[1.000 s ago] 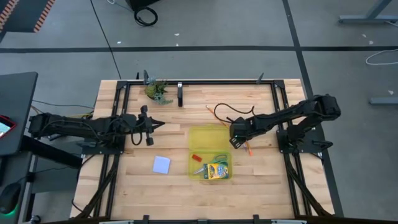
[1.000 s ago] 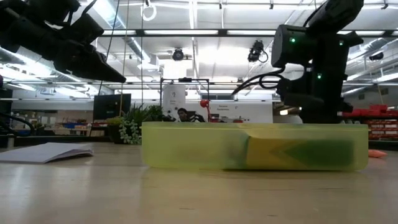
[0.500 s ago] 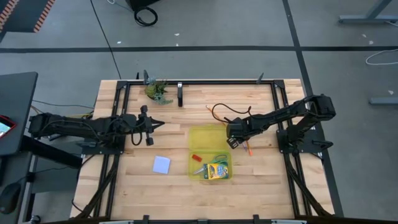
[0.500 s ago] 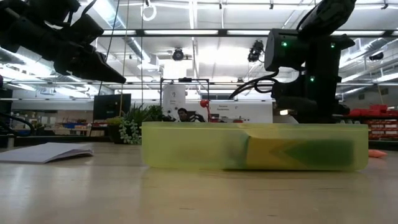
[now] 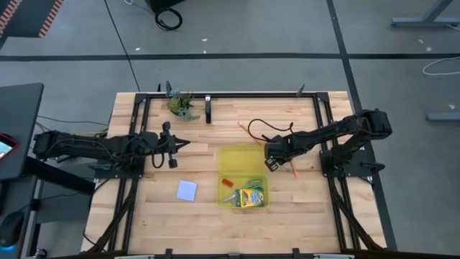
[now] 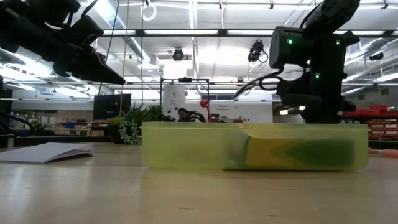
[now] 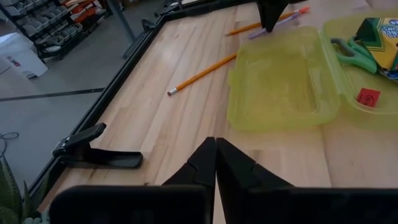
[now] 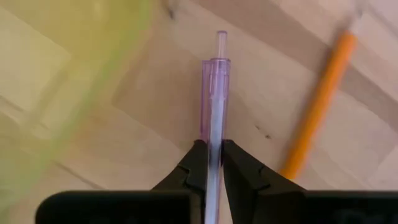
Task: Pack school essentials
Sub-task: Put the light pink pen into the yellow supply box
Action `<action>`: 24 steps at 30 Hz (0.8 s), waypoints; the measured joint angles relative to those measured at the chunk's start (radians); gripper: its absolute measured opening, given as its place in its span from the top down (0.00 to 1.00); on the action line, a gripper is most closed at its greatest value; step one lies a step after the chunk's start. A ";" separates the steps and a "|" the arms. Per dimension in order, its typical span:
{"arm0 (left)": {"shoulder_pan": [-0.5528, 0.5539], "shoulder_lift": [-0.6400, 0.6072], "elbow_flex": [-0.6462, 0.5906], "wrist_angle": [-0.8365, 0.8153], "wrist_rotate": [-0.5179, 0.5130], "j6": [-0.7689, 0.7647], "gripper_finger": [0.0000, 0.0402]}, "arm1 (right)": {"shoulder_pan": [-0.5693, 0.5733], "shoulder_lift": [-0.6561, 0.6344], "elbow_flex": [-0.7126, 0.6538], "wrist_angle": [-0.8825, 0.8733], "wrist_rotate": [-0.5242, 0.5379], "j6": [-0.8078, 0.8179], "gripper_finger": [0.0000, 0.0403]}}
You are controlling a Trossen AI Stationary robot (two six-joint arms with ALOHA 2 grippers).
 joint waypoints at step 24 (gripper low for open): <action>-0.001 0.001 0.001 -0.012 0.019 -0.056 0.92 | 0.110 -0.060 0.278 0.183 0.143 -0.424 0.90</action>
